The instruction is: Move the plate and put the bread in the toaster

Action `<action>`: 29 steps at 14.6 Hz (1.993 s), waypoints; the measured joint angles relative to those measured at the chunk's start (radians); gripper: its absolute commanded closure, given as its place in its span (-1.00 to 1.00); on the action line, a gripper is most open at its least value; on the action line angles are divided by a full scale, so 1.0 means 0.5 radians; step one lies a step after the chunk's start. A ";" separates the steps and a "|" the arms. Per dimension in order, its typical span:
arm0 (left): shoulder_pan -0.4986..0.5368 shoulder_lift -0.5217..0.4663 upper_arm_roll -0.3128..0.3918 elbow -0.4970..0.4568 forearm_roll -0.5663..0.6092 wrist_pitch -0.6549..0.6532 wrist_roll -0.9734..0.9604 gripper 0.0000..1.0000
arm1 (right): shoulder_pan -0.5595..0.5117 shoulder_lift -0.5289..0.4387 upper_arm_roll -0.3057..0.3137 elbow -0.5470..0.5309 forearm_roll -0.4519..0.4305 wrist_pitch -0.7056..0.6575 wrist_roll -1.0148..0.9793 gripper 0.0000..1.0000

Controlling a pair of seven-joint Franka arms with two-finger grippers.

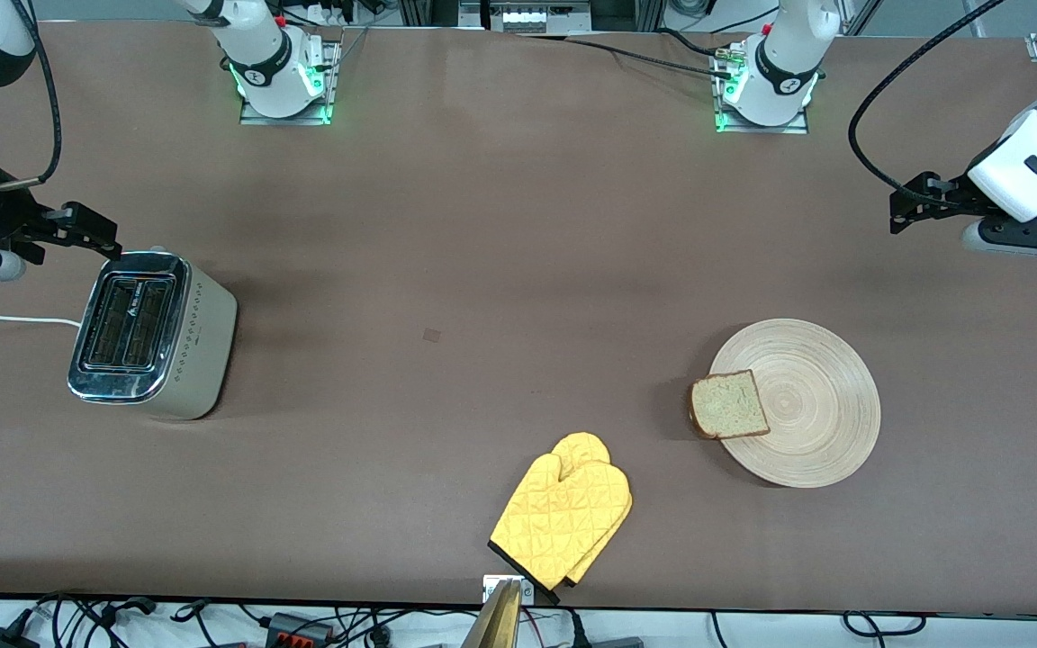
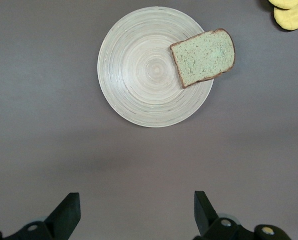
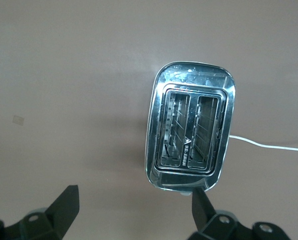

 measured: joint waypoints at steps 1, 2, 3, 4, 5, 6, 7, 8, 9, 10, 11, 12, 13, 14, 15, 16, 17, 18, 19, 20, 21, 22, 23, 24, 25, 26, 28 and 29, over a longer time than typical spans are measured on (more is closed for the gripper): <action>0.000 0.000 0.000 0.000 0.000 0.000 0.000 -1.00 | 0.000 0.000 0.000 0.000 0.000 0.000 0.000 -1.00; -0.001 0.000 0.000 0.000 0.000 0.000 0.000 -1.00 | 0.000 0.000 0.000 0.000 0.000 0.000 0.000 -1.00; -0.001 0.000 -0.001 0.000 0.000 0.000 0.000 -1.00 | 0.000 0.000 0.000 0.000 0.000 0.000 0.000 -1.00; -0.001 0.000 -0.001 0.000 0.000 -0.001 0.000 -1.00 | 0.000 0.000 0.000 0.000 0.000 0.000 0.000 -1.00; 0.000 0.000 0.000 0.000 0.000 -0.003 0.000 -1.00 | 0.000 0.000 0.000 0.000 0.000 0.000 0.000 -1.00; 0.000 0.000 0.000 0.000 0.000 -0.005 0.000 -1.00 | 0.000 0.000 0.000 0.000 0.000 0.000 0.000 -1.00; 0.000 0.000 0.000 0.000 0.000 -0.007 -0.001 -1.00 | 0.000 0.000 0.000 0.001 0.000 0.000 0.000 -1.00; 0.000 0.000 0.000 0.000 0.000 -0.009 -0.008 -1.00 | 0.000 0.000 0.000 0.002 0.000 0.000 0.000 -1.00; 0.000 0.001 0.000 0.000 0.000 -0.013 -0.021 -1.00 | 0.000 0.000 0.000 0.005 0.000 0.000 0.000 -1.00; 0.000 0.006 0.000 0.000 0.000 -0.027 -0.028 -1.00 | 0.000 0.000 0.000 0.009 0.000 0.000 0.000 -1.00; 0.001 0.015 0.001 0.001 0.000 -0.063 -0.031 -1.00 | -0.001 0.000 0.000 0.012 0.000 -0.001 0.000 -1.00; 0.002 0.026 0.004 0.001 0.000 -0.122 -0.035 -1.00 | -0.001 0.000 -0.001 0.015 0.000 -0.001 0.000 -1.00; 0.004 0.036 0.010 0.001 0.000 -0.173 -0.035 -1.00 | -0.001 0.000 -0.001 0.016 0.000 -0.001 0.000 -1.00; 0.011 0.045 0.015 0.002 0.000 -0.199 -0.035 -1.00 | -0.001 0.000 -0.001 0.016 0.000 -0.001 0.000 -1.00; 0.023 0.053 0.017 0.002 0.000 -0.204 -0.035 -1.00 | -0.001 0.000 -0.001 0.016 0.000 -0.002 0.000 -1.00; 0.034 0.060 0.018 0.003 0.000 -0.204 -0.035 -1.00 | -0.001 0.000 -0.001 0.016 0.000 -0.002 0.000 -1.00; 0.041 0.075 0.019 0.013 0.000 -0.204 -0.035 -1.00 | -0.002 0.000 -0.001 0.016 0.000 -0.002 0.000 -1.00; 0.050 0.108 0.020 0.043 0.000 -0.203 -0.035 -1.00 | -0.002 0.000 -0.001 0.016 0.000 -0.002 0.000 -1.00; 0.066 0.163 0.022 0.090 0.000 -0.203 -0.035 -1.00 | -0.002 0.000 -0.001 0.017 0.000 -0.002 0.000 -1.00; 0.090 0.238 0.023 0.152 0.000 -0.202 -0.034 -1.00 | -0.004 0.000 -0.001 0.017 0.000 -0.002 0.000 -1.00; 0.125 0.325 0.024 0.225 0.000 -0.198 -0.026 -1.00 | -0.006 0.001 -0.002 0.017 0.000 -0.002 0.000 -1.00; 0.164 0.411 0.025 0.289 -0.007 -0.189 -0.012 -1.00 | -0.007 0.002 -0.002 0.017 0.000 -0.003 0.000 -1.00; 0.206 0.494 0.026 0.344 -0.040 -0.167 0.003 -1.00 | -0.008 0.002 -0.003 0.017 0.000 -0.003 0.000 -1.00; 0.255 0.571 0.026 0.396 -0.107 -0.131 0.015 -1.00 | -0.009 0.002 -0.003 0.017 0.000 -0.003 0.000 -1.00; 0.315 0.639 0.027 0.436 -0.201 -0.091 0.032 -1.00 | -0.009 0.002 -0.003 0.017 0.000 -0.003 0.000 -1.00; 0.383 0.700 0.029 0.459 -0.307 -0.044 0.052 -1.00 | -0.010 0.003 -0.003 0.017 0.000 -0.003 0.000 -1.00; 0.534 0.822 0.031 0.477 -0.509 0.059 0.155 -1.00 | -0.010 0.003 -0.003 0.017 0.000 -0.004 0.000 -1.00; 0.599 0.890 0.033 0.478 -0.613 0.112 0.234 -1.00 | -0.010 0.003 -0.003 0.017 0.000 -0.004 0.000 -1.00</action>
